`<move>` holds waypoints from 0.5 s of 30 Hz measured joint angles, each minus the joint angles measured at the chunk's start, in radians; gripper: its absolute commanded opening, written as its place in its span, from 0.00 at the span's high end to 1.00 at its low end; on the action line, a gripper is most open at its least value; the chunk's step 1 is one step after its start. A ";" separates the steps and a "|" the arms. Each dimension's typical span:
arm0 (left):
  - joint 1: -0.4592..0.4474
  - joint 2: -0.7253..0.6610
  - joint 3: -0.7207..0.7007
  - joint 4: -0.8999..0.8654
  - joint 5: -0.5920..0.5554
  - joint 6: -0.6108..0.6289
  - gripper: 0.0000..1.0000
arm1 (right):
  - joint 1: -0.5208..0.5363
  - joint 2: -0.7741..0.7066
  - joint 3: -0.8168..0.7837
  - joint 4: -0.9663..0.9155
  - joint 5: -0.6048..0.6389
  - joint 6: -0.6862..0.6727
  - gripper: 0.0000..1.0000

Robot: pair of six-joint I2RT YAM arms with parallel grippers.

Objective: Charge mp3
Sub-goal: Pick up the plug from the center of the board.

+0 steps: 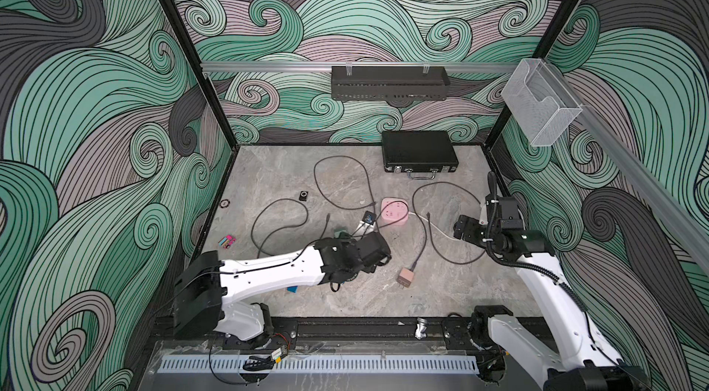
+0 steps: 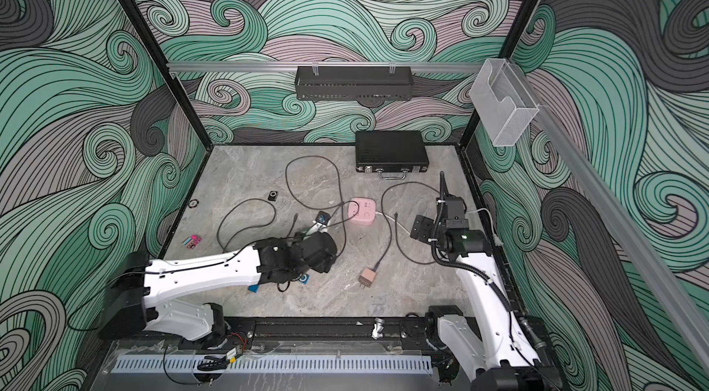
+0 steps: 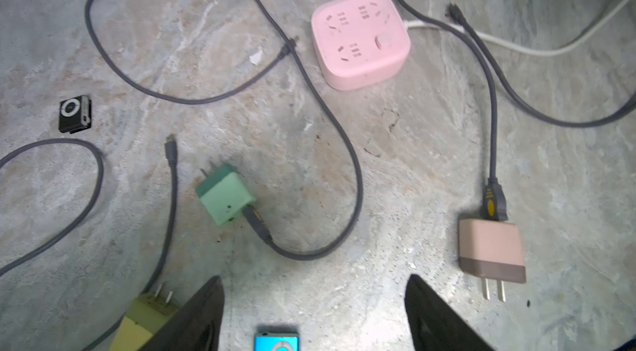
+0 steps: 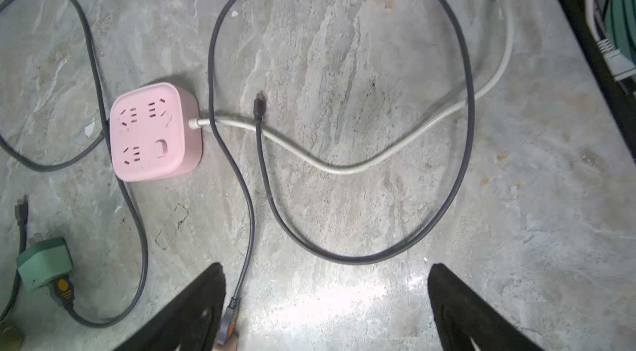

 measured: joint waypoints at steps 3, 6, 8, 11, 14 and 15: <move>-0.085 0.146 0.111 -0.038 -0.035 -0.028 0.20 | 0.001 -0.013 -0.013 -0.017 -0.035 0.011 0.12; -0.146 0.277 0.225 -0.071 -0.046 -0.031 0.20 | 0.004 -0.041 -0.036 -0.024 -0.068 0.022 0.13; -0.172 0.337 0.277 -0.074 -0.038 -0.026 0.20 | 0.005 -0.056 -0.053 -0.027 -0.088 0.034 0.14; -0.187 0.388 0.315 -0.075 -0.013 -0.017 0.20 | 0.006 -0.062 -0.073 -0.031 -0.118 0.049 0.15; -0.187 0.406 0.324 -0.075 0.010 -0.012 0.19 | 0.006 -0.062 -0.093 -0.030 -0.138 0.068 0.15; -0.187 0.408 0.325 -0.075 0.020 -0.009 0.19 | 0.006 -0.062 -0.100 -0.029 -0.141 0.075 0.15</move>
